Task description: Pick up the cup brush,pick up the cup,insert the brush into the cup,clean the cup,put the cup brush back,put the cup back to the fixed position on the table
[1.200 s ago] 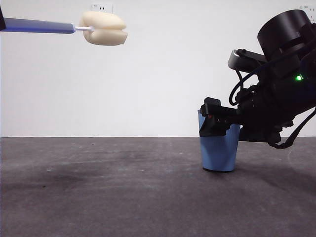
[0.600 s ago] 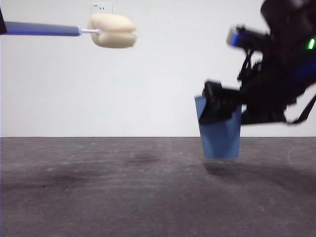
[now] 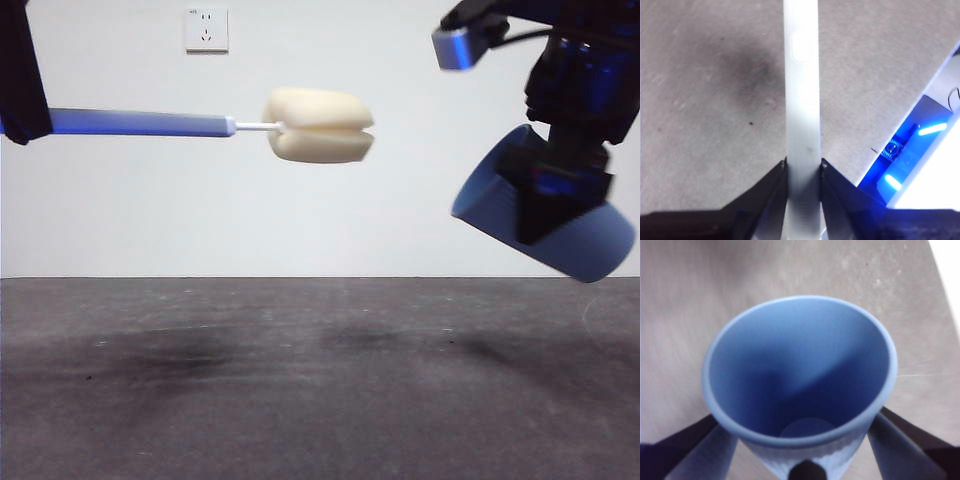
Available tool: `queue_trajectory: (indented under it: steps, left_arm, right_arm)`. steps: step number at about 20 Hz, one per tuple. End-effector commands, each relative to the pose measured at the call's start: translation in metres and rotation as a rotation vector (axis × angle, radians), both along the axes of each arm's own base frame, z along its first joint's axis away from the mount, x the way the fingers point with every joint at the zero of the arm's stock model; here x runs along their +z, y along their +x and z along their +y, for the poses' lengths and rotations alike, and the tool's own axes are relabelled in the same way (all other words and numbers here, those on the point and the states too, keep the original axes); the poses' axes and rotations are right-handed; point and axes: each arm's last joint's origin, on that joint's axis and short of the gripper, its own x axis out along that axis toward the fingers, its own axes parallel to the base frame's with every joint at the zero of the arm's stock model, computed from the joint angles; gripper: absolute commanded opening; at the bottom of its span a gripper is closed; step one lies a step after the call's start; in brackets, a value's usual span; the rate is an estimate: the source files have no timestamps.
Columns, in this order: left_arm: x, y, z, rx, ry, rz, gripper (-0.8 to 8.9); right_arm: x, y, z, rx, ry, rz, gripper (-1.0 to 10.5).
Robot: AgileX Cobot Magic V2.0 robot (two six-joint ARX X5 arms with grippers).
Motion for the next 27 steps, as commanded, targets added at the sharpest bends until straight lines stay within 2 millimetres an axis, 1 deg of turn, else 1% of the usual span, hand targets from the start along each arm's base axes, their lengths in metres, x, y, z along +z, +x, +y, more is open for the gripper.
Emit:
queue_trajectory:
  steps: [1,7,12,15,18,22,27]
  left_arm:
    - [-0.005,0.0,-0.008,-0.059,0.019,0.009,-0.09]
    - [-0.016,0.0,-0.032,-0.138,0.037,0.041,-0.09]
    - [-0.02,0.001,-0.044,-0.159,-0.012,0.064,-0.09]
    - [-0.02,-0.001,-0.045,-0.16,-0.013,0.074,-0.09]
    - [-0.021,-0.004,-0.044,-0.163,0.006,0.094,-0.09]
    - [-0.023,-0.007,-0.042,-0.166,0.04,0.128,-0.09]
    - [-0.023,-0.007,-0.043,-0.164,0.036,0.127,-0.09]
  right_arm:
    - [0.001,-0.001,0.002,0.08,-0.126,-0.01,-0.1]
    - [0.0,-0.005,0.008,0.127,-0.178,-0.013,-0.1]
    - [-0.007,-0.01,0.018,0.179,-0.22,0.012,-0.1]
    - [-0.013,-0.014,0.027,0.215,-0.269,0.017,-0.1]
    - [-0.016,-0.016,0.036,0.238,-0.282,0.0,-0.1]
    - [-0.018,-0.016,0.039,0.243,-0.279,-0.007,-0.1]
    - [-0.018,-0.019,0.042,0.263,-0.285,-0.009,-0.1]
